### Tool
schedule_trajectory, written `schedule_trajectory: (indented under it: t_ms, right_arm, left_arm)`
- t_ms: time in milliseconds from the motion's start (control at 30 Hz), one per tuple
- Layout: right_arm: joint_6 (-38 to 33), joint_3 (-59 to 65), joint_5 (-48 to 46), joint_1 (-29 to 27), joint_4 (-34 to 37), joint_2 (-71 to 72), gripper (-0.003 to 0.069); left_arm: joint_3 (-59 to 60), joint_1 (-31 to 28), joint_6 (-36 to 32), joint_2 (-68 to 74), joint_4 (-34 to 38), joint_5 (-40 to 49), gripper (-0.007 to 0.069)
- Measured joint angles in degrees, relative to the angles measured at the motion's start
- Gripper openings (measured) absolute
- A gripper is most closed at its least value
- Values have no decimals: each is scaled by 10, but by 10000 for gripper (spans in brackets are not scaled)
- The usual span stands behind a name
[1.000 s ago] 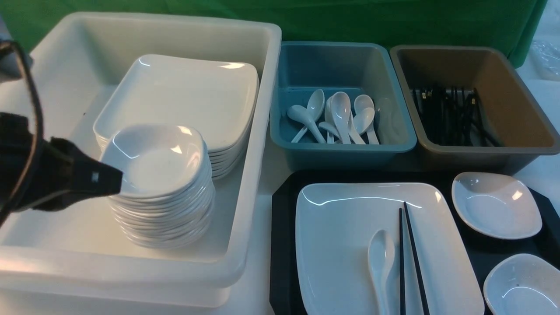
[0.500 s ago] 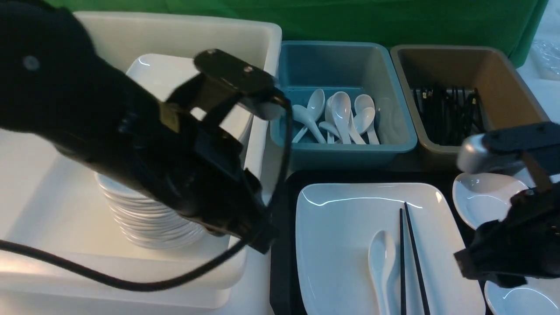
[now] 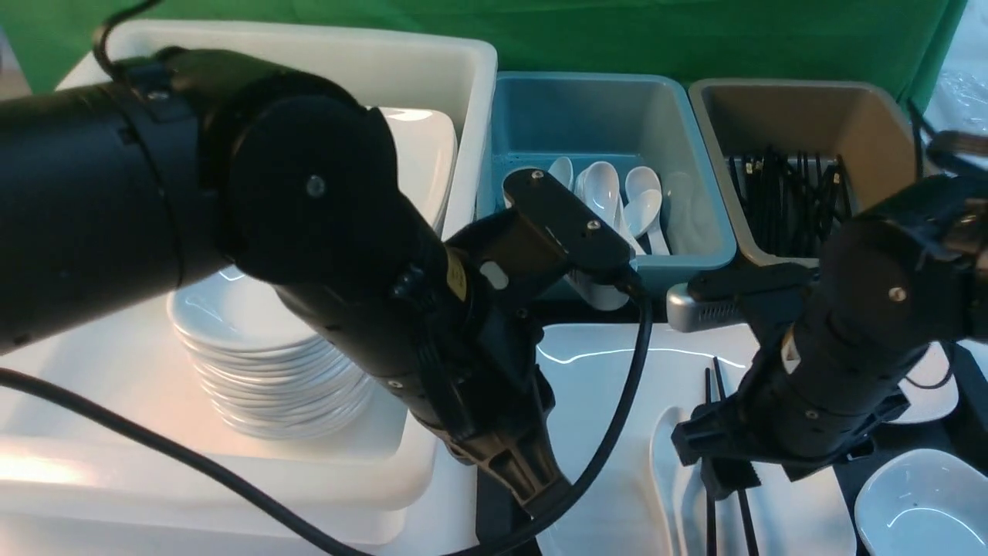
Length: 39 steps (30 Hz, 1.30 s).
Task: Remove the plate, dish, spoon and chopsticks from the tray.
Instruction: Use the right arm to grab a pair of chopsticks from the plate
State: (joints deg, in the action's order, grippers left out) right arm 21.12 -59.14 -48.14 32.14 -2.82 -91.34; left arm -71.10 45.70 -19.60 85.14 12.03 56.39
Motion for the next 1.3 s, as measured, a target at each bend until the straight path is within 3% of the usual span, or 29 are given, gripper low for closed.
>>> schedule_trajectory:
  t_ms: [767,933,967,1000,1033,1067,1100,1300]
  right_arm:
    - [33,0,80,-35,14,-93,528]
    - [29,-1,82,-35,18,-101,419]
    - [22,-1,82,-35,20,-101,349]
    - [22,-1,82,-35,21,-101,338]
    - [19,-1,82,-35,24,-103,243]
    - [18,-1,82,-35,25,-103,231]
    - [18,-1,82,-35,28,-103,135]
    - [18,-1,84,-35,28,-103,137]
  left_arm:
    - [0,0,-1,0,-11,-31,2]
    - [0,0,-1,0,-11,-31,2]
    - [0,0,-1,0,-11,-31,2]
    - [0,0,-1,0,-11,-31,2]
    - [0,0,-1,0,-12,-31,2]
    - [0,0,-1,0,-12,-31,2]
    - [0,0,-1,0,-12,-31,2]
    - [0,0,-1,0,-12,-34,2]
